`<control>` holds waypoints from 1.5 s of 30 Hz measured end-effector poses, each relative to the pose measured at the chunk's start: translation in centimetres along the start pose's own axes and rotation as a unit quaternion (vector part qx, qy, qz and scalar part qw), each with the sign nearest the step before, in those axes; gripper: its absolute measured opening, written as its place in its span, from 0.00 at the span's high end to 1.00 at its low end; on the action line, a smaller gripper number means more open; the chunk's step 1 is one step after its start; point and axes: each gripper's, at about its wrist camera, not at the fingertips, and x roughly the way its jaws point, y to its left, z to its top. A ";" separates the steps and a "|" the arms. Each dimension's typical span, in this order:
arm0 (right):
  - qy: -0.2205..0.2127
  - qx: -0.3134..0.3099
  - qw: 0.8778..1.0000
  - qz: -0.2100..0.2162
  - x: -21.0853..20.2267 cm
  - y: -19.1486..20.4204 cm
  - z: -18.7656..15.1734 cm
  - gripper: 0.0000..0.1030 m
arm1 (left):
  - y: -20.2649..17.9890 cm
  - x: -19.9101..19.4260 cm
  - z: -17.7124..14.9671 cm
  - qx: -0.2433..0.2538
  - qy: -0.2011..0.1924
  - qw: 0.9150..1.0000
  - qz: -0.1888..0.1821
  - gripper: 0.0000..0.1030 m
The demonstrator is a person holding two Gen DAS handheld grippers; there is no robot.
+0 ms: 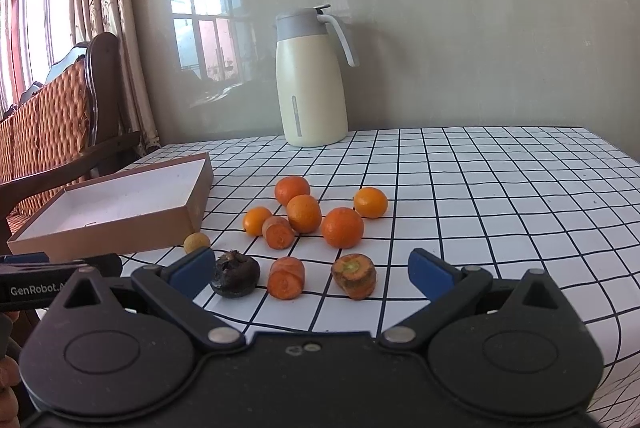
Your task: Organize fruits
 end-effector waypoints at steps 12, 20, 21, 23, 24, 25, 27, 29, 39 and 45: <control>0.002 0.004 1.000 -0.003 0.0 -0.1 0.0 0.06 | -0.3 0.0 0.0 0.009 -0.001 1.000 0.000 0.00; 0.002 0.005 1.000 -0.003 -0.1 -0.1 0.0 0.06 | -0.5 0.0 -0.1 0.014 -0.001 1.000 -0.001 0.00; 0.002 0.006 1.000 -0.003 0.0 -0.1 0.0 0.06 | -0.5 0.0 -0.1 0.015 -0.002 1.000 -0.002 0.00; 0.002 0.005 1.000 -0.003 0.0 -0.1 0.0 0.06 | -0.5 0.0 -0.2 0.015 -0.001 1.000 -0.002 0.00; 0.002 0.005 1.000 -0.003 0.0 -0.1 0.0 0.06 | -0.5 0.0 -0.2 0.015 -0.001 1.000 -0.002 0.00; 0.002 0.005 1.000 -0.002 0.0 -0.1 0.0 0.06 | -0.5 0.0 -0.2 0.015 0.000 1.000 -0.002 0.00; 0.002 0.005 1.000 -0.003 0.0 -0.1 0.0 0.06 | -0.5 0.0 -0.2 0.016 -0.001 1.000 -0.002 0.00; 0.002 0.006 1.000 -0.003 0.0 -0.1 0.0 0.06 | -0.5 0.0 -0.2 0.015 -0.001 1.000 -0.002 0.00; 0.002 0.007 1.000 -0.004 0.0 -0.2 0.1 0.06 | -0.8 -0.1 -0.2 0.023 -0.003 1.000 -0.004 0.00; 0.002 0.012 1.000 -0.010 -0.1 -0.5 0.1 0.06 | -1.2 -0.2 -0.3 0.034 -0.004 0.999 -0.013 0.00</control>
